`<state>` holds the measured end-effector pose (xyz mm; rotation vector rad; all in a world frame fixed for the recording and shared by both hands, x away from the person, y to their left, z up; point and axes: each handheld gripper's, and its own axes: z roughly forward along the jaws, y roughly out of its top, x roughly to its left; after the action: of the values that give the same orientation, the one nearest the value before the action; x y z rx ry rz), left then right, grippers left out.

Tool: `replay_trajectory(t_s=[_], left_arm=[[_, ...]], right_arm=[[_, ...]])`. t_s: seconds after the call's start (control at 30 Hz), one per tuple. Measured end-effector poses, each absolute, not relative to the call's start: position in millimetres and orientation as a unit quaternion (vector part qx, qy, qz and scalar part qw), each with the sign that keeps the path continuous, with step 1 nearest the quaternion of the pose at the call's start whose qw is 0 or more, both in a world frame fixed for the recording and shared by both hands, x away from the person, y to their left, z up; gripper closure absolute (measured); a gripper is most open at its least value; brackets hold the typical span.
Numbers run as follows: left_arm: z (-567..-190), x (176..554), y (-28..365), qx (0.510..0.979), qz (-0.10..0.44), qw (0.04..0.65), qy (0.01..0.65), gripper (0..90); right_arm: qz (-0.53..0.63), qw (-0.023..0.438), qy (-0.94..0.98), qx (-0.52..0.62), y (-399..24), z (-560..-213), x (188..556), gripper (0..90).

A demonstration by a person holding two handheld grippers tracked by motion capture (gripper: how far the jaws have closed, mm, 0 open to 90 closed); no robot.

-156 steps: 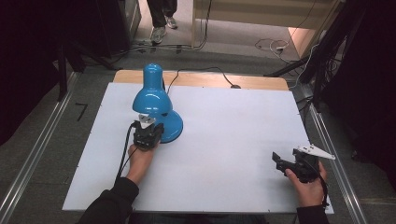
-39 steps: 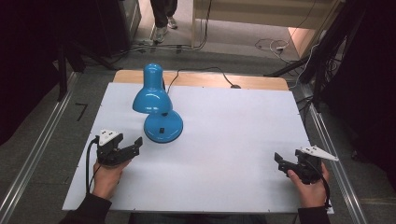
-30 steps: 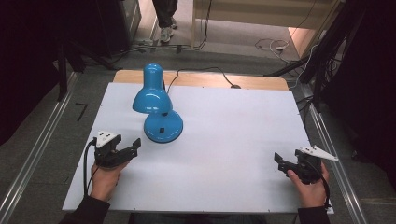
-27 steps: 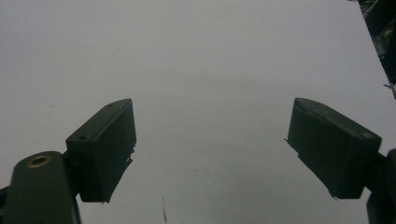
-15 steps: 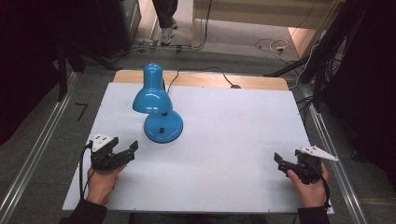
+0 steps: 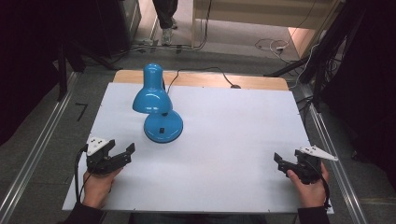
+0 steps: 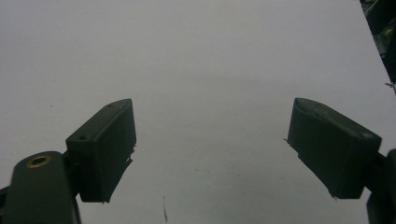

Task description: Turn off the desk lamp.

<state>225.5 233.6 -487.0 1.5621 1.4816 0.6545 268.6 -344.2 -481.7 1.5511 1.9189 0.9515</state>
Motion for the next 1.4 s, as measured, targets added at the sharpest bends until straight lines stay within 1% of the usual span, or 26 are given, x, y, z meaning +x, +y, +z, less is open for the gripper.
replay_trajectory(t_s=[0.7,0.93,1.4], left_arm=[[-486,212,241,0.620,0.264,0.434,0.597,22.8],[-486,207,244,0.620,0.273,0.430,0.596,22.8],[-490,193,265,0.603,0.284,0.419,0.616,22.7]], right_arm=[[0.348,0.247,0.703,0.569,-344,-482,268,14.0],[0.349,0.247,0.703,0.569,-344,-482,268,14.0],[0.344,0.248,0.701,0.573,-347,-483,267,13.9]])
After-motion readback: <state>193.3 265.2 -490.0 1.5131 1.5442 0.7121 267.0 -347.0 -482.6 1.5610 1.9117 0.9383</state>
